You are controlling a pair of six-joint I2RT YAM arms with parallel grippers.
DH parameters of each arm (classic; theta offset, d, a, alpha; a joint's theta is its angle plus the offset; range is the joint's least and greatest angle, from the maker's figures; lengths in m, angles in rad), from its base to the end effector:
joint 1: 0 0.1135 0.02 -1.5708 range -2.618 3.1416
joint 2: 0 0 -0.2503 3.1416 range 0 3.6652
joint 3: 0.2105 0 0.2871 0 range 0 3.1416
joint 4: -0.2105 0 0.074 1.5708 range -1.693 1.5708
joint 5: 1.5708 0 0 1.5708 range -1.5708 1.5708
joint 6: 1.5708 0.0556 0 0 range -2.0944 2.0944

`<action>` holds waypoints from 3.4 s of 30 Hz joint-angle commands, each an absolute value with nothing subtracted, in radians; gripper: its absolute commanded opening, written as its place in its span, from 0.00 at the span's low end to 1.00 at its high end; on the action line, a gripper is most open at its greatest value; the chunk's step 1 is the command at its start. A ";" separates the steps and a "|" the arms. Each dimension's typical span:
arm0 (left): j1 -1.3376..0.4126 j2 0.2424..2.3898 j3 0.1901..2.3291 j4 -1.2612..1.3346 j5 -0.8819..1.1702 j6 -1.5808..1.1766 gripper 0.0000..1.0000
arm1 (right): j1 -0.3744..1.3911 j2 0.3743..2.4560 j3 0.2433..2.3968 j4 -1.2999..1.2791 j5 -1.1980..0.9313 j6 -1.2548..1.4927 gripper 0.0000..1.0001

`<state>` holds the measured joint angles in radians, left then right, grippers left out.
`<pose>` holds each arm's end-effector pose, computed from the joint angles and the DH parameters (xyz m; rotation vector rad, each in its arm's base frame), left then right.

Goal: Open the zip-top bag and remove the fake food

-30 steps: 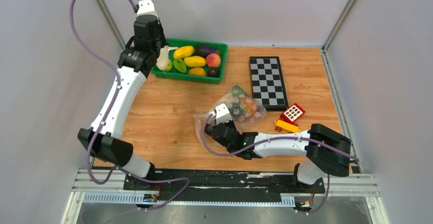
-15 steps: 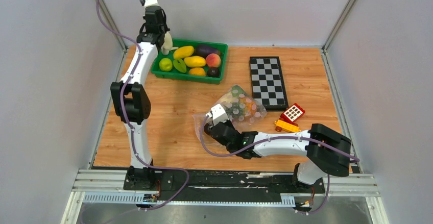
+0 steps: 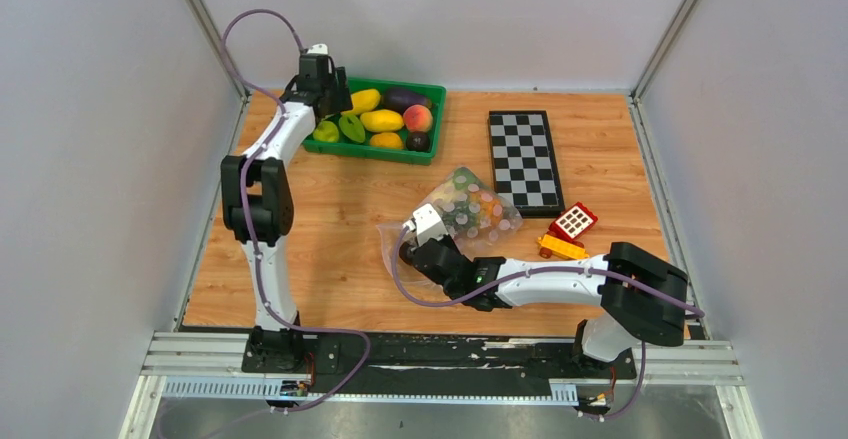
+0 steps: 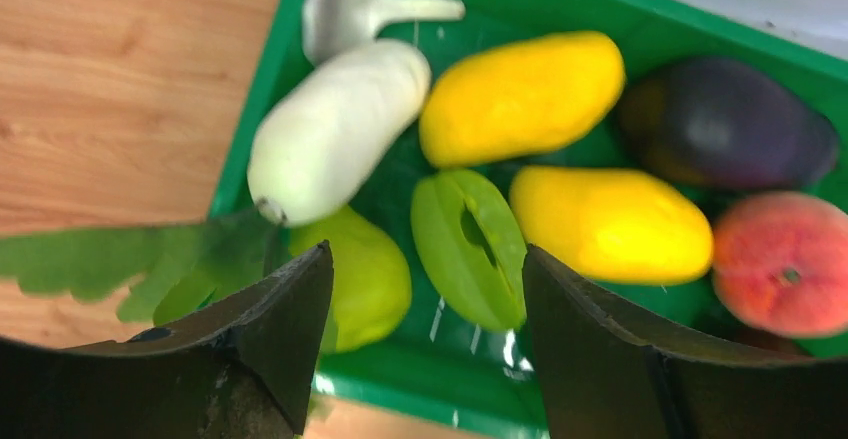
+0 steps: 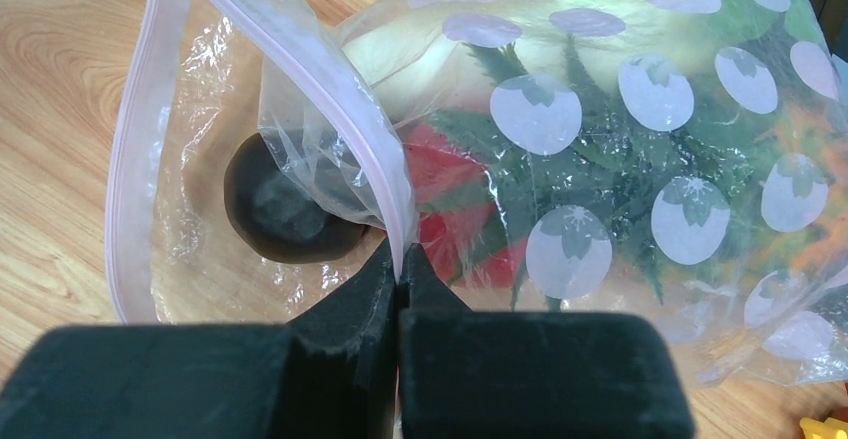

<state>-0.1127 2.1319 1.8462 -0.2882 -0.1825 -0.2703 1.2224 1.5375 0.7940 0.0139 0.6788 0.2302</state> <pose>0.5452 -0.0516 0.2340 -0.2736 2.1165 -0.0293 0.1511 0.3136 0.1396 -0.7049 1.9962 0.0692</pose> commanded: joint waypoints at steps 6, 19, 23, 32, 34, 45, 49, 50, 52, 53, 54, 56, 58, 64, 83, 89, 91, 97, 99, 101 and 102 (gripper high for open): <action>-0.132 1.736 1.658 -0.410 0.050 -0.406 0.83 | 1.220 1.483 0.834 0.005 0.693 0.220 0.00; -0.310 1.250 1.118 -0.451 0.060 -0.490 0.86 | 1.220 1.434 0.842 -0.057 0.727 0.264 0.00; -0.382 1.125 1.000 -0.458 0.059 -0.514 0.85 | 1.221 1.422 0.856 -0.088 0.718 0.288 0.00; -0.617 0.918 0.721 -0.320 0.038 -0.591 0.81 | 1.220 1.411 0.886 -0.159 0.691 0.344 0.00; -0.662 0.920 0.680 -0.275 0.026 -0.582 0.80 | 1.220 1.410 0.892 -0.173 0.686 0.359 0.00; -0.844 1.095 0.593 0.007 -0.080 -0.465 0.79 | 1.220 1.390 0.900 -0.199 0.650 0.396 0.00; -0.848 1.176 0.579 0.086 -0.090 -0.461 0.79 | 1.221 1.394 0.903 -0.200 0.637 0.407 0.00; -0.848 1.197 0.575 0.099 -0.092 -0.465 0.79 | 1.220 1.396 0.903 -0.201 0.634 0.408 0.00; -0.848 1.234 0.567 0.122 -0.087 -0.476 0.79 | 1.220 1.396 0.905 -0.200 0.630 0.409 0.00; -0.849 1.250 0.561 0.137 -0.082 -0.482 0.79 | 1.220 1.397 0.904 -0.200 0.630 0.410 0.00; -0.850 1.273 0.558 0.148 -0.078 -0.487 0.79 | 1.221 1.398 0.904 -0.198 0.629 0.412 0.00; -0.849 1.309 0.551 0.166 -0.074 -0.494 0.80 | 1.220 1.401 0.901 -0.193 0.628 0.413 0.00; -0.850 1.345 0.547 0.178 -0.072 -0.502 0.80 | 1.221 1.407 0.901 -0.191 0.626 0.414 0.00; -0.850 1.408 0.546 0.172 -0.066 -0.529 0.68 | 1.220 1.422 0.899 -0.188 0.623 0.419 0.00; -0.809 0.989 0.856 -0.494 -0.271 -0.439 0.22 | 1.207 1.453 0.857 -0.178 0.687 0.414 0.00; -0.586 1.105 1.037 -0.505 -0.267 -0.368 0.22 | 1.206 1.456 0.858 -0.178 0.680 0.413 0.00; -0.523 1.174 1.112 -0.498 -0.264 -0.347 0.22 | 1.206 1.456 0.856 -0.177 0.678 0.411 0.00; -0.348 1.426 1.309 -0.387 -0.262 -0.349 0.23 | 1.206 1.464 0.853 -0.155 0.663 0.377 0.00; -0.307 1.518 1.373 -0.357 -0.264 -0.356 0.23 | 1.206 1.468 0.856 -0.144 0.654 0.363 0.00; -0.268 1.612 1.433 -0.323 -0.250 -0.376 0.23 | 1.206 1.472 0.857 -0.133 0.643 0.349 0.00; -0.246 1.661 1.461 -0.302 -0.229 -0.385 0.24 | 1.206 1.475 0.857 -0.127 0.637 0.343 0.00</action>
